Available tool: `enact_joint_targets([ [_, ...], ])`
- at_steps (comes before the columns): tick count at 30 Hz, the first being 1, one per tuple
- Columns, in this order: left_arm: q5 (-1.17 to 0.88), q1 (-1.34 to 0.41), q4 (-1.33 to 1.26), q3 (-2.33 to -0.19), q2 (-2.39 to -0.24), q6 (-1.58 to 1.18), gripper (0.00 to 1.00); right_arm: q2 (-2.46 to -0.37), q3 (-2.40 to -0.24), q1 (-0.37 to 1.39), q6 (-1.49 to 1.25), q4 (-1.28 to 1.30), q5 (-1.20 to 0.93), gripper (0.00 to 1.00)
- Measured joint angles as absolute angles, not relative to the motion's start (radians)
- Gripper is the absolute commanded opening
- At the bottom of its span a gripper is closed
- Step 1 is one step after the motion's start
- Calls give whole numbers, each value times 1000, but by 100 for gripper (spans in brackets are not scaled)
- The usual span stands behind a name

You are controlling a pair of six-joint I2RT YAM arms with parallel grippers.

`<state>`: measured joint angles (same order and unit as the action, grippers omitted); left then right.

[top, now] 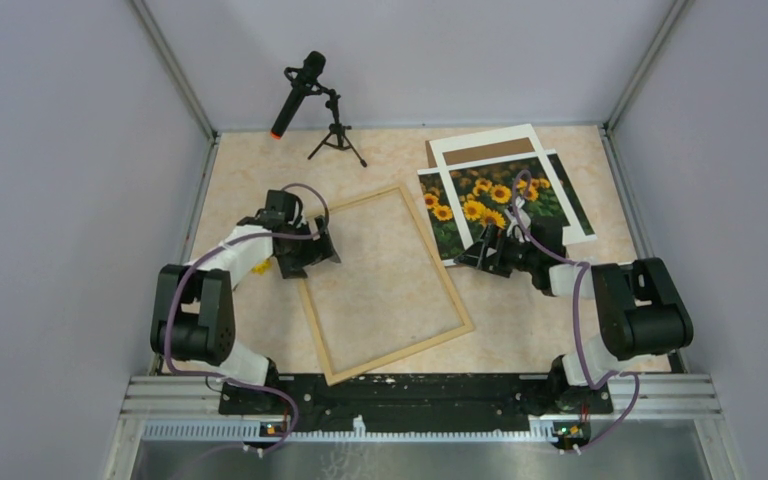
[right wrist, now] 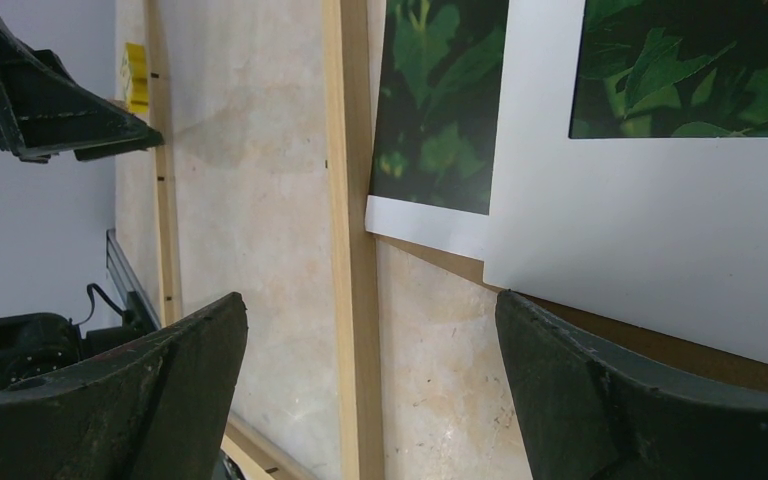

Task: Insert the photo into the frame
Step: Place the photo frame item in the photo frame.

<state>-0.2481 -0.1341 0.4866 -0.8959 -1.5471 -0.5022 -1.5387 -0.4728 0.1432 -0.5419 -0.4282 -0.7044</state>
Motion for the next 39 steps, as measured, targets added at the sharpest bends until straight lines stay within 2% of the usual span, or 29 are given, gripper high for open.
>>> enact_joint_targets([
  [11,-188,-181,579,-896,-1391,-491,98,-1550,-487,163,-532,-424,-701,95],
  [19,-197,-325,651,-794,-1332,-562,98,-1559,-500,178,-524,-419,-694,98],
  [39,-175,-339,650,-769,-1402,-622,98,-1561,-514,194,-505,-403,-684,99],
])
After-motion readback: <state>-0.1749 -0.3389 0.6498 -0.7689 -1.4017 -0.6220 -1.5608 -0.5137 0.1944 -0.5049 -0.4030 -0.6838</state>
